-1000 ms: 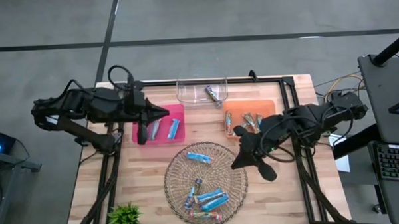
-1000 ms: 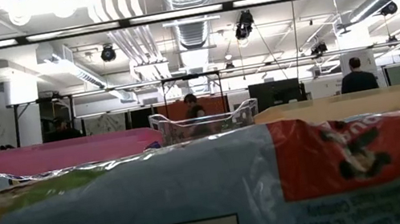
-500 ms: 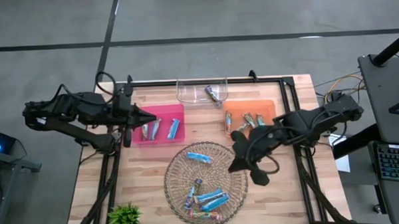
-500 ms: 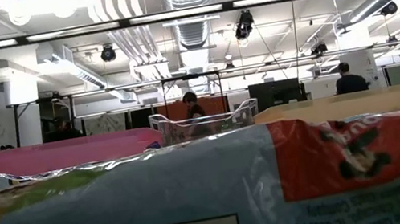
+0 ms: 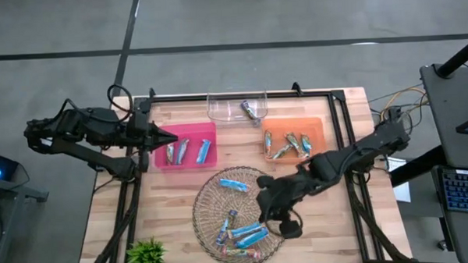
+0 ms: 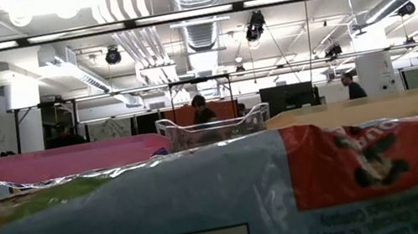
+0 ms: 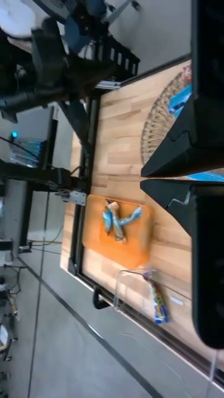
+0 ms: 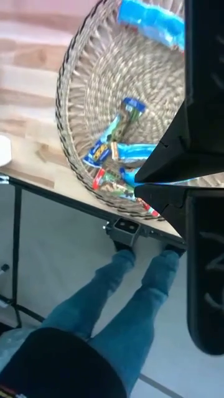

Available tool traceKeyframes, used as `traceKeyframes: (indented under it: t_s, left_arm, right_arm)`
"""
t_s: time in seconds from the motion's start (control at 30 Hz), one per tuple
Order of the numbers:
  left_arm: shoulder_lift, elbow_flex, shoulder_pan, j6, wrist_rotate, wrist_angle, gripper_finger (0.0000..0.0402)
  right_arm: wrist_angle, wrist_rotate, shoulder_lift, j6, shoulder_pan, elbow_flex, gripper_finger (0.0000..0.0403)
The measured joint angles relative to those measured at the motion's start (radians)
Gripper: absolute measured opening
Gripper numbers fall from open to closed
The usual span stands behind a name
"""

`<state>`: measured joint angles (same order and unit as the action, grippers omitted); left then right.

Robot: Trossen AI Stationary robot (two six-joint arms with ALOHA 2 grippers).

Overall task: Pick and place Granola Bars by type
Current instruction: Put the blue granola bar into the transparent bin

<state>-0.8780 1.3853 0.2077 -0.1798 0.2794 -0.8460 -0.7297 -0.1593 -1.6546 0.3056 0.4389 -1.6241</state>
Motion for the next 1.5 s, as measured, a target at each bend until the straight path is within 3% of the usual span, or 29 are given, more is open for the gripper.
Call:
traceKeyframes:
  t_s: [0.83,1.1,1.27,1.5]
  left_arm:
    - [-0.001,0.000,0.000,-0.011,-0.002,-0.026,0.0000]
    - [-0.001,0.000,0.000,-0.011,-0.002,-0.027,0.0000]
    - [-0.001,0.000,0.000,-0.011,-0.002,-0.028,0.0000]
    - [-0.001,0.000,0.000,-0.024,-0.002,-0.029,0.0000]
  right_arm:
    - [-0.348,0.001,-0.374,0.012,0.081,-0.349,0.0009]
    - [-0.398,-0.060,-0.455,0.035,0.081,-0.364,0.0014]
    - [-0.394,-0.047,-0.457,0.001,0.088,-0.359,0.0054]
    - [-0.395,0.018,-0.456,0.005,0.088,-0.350,0.0153]
